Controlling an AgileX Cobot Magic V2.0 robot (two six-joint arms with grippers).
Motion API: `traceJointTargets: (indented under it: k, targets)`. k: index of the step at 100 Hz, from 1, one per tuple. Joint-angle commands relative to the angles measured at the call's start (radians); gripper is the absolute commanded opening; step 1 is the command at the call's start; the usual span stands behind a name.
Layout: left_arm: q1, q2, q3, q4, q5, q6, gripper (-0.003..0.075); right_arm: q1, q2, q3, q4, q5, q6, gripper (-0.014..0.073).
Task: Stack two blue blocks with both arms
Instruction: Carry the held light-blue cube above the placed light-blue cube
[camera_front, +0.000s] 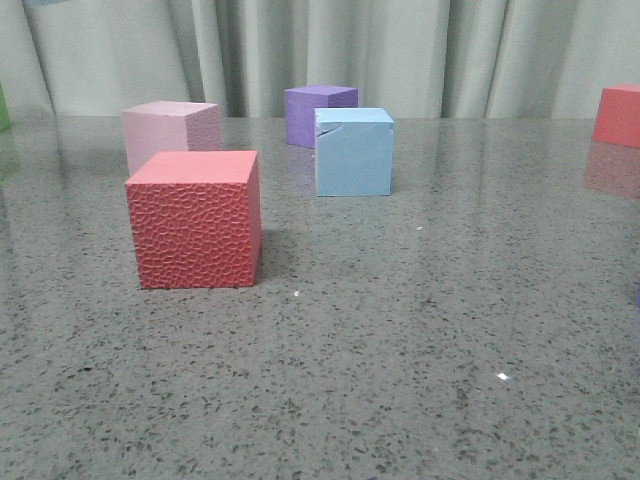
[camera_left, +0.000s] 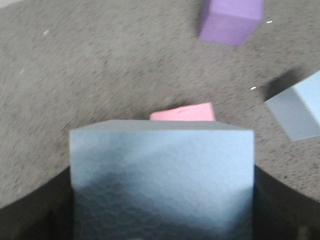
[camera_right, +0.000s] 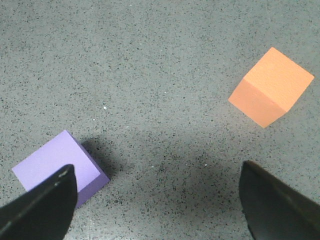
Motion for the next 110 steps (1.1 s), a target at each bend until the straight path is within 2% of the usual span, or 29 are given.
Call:
traceJointTargets:
  k: [1,54,72,98,110]
  targets:
    - [-0.040,-0.045,-0.040,-0.032,-0.071,0.014,0.0302,-0.003,0.000,-0.024,-0.012,-0.060,-0.008,0.0647]
    - [-0.241,-0.007,-0.056,-0.032,-0.201,0.151,0.0302,-0.003,0.000,-0.024,-0.006,-0.060,-0.008,0.0647]
    - [-0.292,0.076,-0.138,-0.032,-0.166,0.172,0.0302,-0.003,0.000,-0.024,-0.006,-0.060,-0.008,0.0647]
    - [-0.333,0.213,-0.340,-0.032,-0.082,0.220,0.0302,-0.003,0.000,-0.024,-0.007,-0.060,-0.008,0.0647]
    - [-0.350,0.254,-0.408,-0.052,-0.050,0.281,0.0302,-0.003,0.000,-0.024,-0.007,-0.060,-0.008,0.0647]
